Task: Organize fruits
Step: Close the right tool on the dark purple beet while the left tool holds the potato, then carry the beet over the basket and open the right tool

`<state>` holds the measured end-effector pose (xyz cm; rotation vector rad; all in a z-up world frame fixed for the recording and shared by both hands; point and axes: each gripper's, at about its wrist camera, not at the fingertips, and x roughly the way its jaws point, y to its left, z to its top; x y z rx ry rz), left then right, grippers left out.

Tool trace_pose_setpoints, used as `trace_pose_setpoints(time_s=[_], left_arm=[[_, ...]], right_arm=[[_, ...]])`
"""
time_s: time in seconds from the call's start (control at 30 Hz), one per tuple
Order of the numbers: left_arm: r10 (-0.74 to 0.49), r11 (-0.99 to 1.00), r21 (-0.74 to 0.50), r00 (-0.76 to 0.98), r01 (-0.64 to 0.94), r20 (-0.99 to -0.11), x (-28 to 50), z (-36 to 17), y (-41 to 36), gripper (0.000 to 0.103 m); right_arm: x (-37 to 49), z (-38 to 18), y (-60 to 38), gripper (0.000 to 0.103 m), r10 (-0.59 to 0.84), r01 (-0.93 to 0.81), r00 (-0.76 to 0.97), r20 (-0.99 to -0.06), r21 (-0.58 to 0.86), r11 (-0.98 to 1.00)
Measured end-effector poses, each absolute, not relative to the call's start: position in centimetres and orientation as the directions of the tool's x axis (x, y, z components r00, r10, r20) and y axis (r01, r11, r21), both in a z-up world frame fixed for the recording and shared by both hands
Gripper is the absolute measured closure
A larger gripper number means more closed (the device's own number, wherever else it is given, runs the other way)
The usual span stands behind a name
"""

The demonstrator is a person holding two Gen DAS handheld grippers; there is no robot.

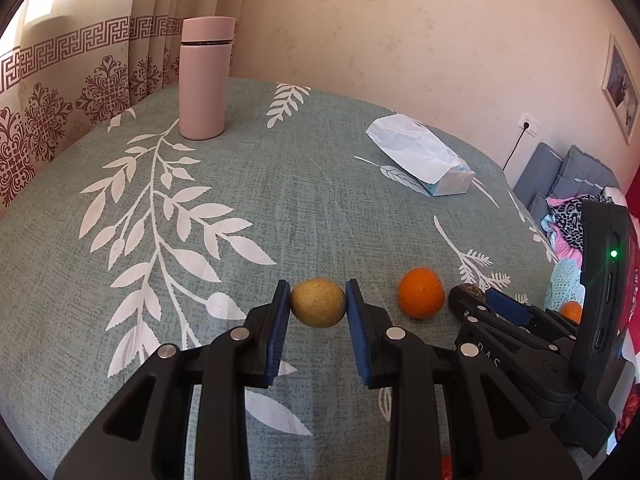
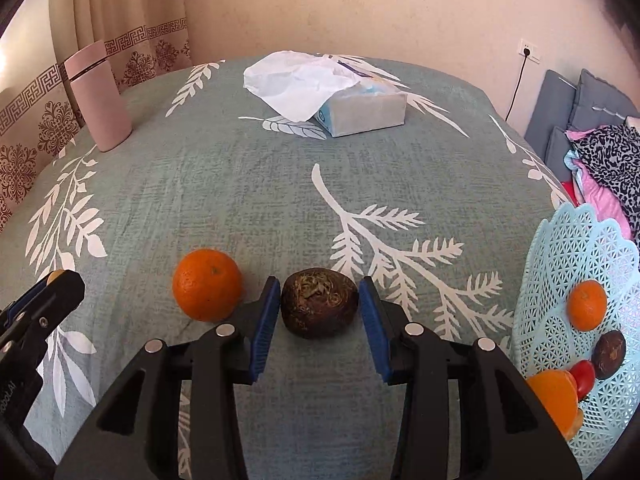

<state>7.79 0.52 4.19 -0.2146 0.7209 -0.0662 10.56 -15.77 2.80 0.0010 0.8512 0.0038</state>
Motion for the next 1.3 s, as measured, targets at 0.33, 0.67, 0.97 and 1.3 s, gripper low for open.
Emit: trace_pose_setpoints(time_s=[0.33,0.67,0.97,1.3], left_arm=[[-0.135,0.976,-0.218,0.753,-0.011,-0.644,7.7,4.4,0.4,0.074],[-0.138,0.976,-0.218,0.756,-0.005,-0.639,7.4,4.5,0.3,0.074],[-0.143,0.978,-0.21,0.758,0.009,-0.636,7.2,4.6,-0.2,0.074],[-0.154,0.98,-0.195,0.769,0.039,-0.62,6.5,4.9,-1.1,0.074]], right_arm=[[7.9,3.4,-15.3,0.061,0.058,-0.042,0.675,-0.736,0.04,0.998],[3.7,6.5,-15.5,0.061,0.106,-0.055,0.723,-0.683,0.096,0.994],[0.6,7.7,-17.8,0.061,0.09,0.005,0.745,-0.661,0.14,0.99],[-2.2,8.4,-22.1,0.061,0.007,0.126,0.763,-0.647,0.159,0.979]])
